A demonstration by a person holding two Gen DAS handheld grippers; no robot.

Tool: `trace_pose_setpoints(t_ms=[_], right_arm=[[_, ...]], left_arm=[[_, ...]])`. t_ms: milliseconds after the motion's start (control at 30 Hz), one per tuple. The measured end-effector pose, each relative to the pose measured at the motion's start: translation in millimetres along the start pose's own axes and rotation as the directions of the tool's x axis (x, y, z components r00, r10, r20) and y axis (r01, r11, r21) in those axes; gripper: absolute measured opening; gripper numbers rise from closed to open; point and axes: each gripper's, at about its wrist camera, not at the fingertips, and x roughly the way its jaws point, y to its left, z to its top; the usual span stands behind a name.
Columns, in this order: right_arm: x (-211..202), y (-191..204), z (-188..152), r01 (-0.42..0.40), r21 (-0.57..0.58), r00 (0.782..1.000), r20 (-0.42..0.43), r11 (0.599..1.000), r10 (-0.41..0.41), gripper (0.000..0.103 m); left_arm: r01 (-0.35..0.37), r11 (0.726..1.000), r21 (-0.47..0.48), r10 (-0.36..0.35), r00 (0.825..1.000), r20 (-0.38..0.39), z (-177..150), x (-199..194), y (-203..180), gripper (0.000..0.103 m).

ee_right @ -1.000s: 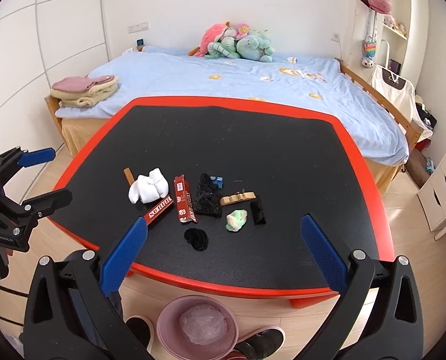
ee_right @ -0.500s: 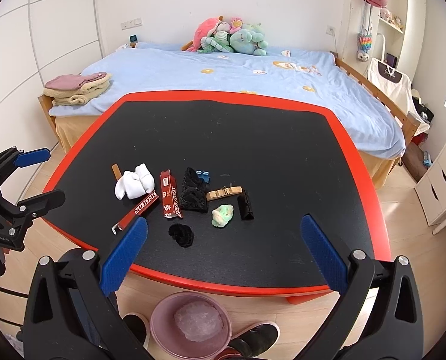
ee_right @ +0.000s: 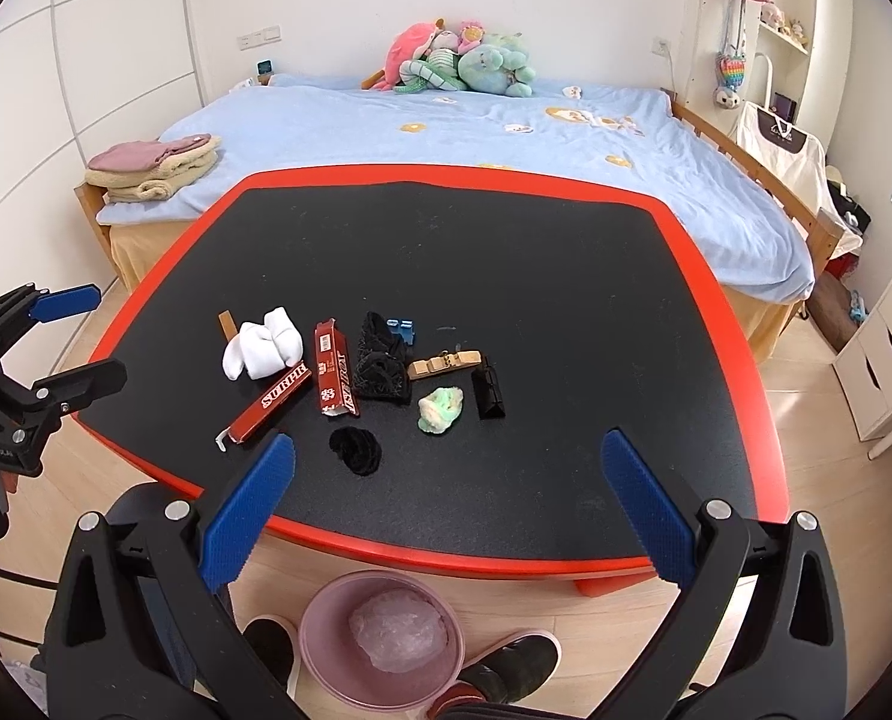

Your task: Collect trash

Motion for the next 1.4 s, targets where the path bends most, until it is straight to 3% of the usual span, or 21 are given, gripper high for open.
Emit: trace_pose_setpoints(t_ms=[667, 1233, 1333, 1400], right_arm=[[24.2, -8.3, 14.9, -0.001, -0.015, 0.999, -0.042, 1.000, 0.000, 0.100], [101.9, -29.7, 30.9, -0.015, -0.040, 0.990, -0.144, 0.999, 0.009, 0.100], [114.6, -33.9, 32.0, -0.025, -0.033, 0.986, -0.163, 0.999, 0.019, 0.094], [122.9, -35.1, 32.6, -0.029, -0.030, 0.983, -0.182, 0.999, 0.023, 0.082]], left_arm=[[0.016, 1.000, 0.024, -0.015, 0.999, -0.040, 11.6, 25.6, 5.9, 0.098], [0.080, 0.996, 0.048, -0.070, 0.980, -0.186, 28.8, 99.7, 19.7, 0.097], [0.095, 0.994, 0.045, -0.083, 0.975, -0.207, 29.1, 110.6, 21.3, 0.096], [0.102, 0.994, 0.043, -0.090, 0.971, -0.222, 28.7, 116.3, 22.4, 0.089]])
